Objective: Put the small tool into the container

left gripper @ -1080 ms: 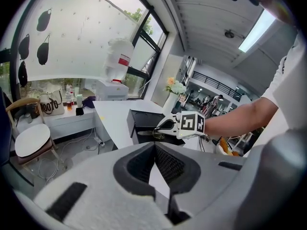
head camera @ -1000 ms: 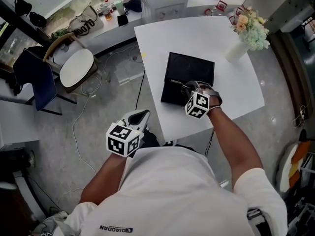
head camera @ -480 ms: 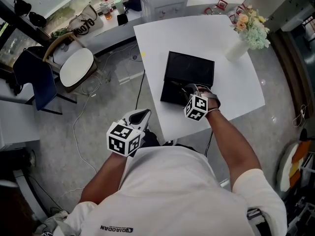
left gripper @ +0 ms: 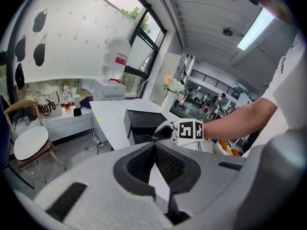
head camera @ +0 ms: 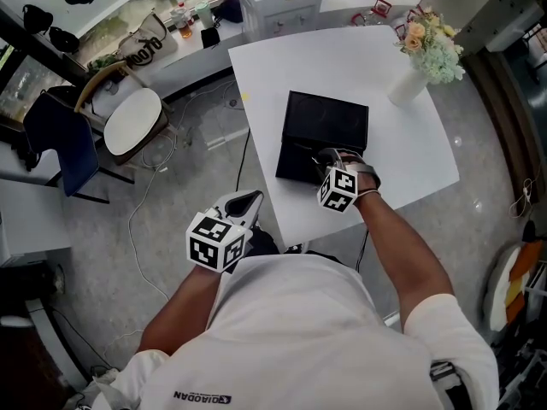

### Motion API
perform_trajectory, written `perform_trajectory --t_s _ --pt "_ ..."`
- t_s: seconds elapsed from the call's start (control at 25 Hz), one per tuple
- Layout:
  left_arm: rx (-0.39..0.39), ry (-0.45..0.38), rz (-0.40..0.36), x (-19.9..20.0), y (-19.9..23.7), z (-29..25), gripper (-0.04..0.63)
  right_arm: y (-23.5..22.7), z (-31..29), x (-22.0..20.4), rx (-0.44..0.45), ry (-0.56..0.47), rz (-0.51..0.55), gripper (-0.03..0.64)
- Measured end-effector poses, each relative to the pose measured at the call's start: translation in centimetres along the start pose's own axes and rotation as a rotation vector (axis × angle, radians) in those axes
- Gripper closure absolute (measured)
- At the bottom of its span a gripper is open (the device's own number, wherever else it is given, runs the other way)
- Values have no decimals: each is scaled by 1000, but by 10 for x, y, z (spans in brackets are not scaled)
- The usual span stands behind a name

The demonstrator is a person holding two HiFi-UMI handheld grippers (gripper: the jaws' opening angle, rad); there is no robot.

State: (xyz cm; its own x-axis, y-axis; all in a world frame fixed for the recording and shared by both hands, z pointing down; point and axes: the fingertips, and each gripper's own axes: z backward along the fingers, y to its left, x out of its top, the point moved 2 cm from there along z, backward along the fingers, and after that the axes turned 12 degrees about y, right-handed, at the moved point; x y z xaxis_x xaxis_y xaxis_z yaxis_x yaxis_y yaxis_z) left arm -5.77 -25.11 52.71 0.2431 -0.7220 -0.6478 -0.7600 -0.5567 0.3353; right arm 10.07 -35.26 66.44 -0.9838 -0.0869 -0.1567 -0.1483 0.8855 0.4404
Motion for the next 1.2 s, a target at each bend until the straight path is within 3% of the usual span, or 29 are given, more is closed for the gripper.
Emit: perform_trajectory --t_s 0.24,0.48,0.72,1.2 --pt "-3 -6 -23 9 -1 -6 586 -2 32 3 -6 -80 -79 486" --pt "1 -34 -65 29 -9 -10 586 -19 95 -2 2 -219 -402 482" --pt "-3 -81 -94 50 -19 -10 586 -35 158 -13 -36 -351 -642 447" --pt "-27 -154 -173 84 -50 2 586 -40 236 -45 35 -601 -1040 577"
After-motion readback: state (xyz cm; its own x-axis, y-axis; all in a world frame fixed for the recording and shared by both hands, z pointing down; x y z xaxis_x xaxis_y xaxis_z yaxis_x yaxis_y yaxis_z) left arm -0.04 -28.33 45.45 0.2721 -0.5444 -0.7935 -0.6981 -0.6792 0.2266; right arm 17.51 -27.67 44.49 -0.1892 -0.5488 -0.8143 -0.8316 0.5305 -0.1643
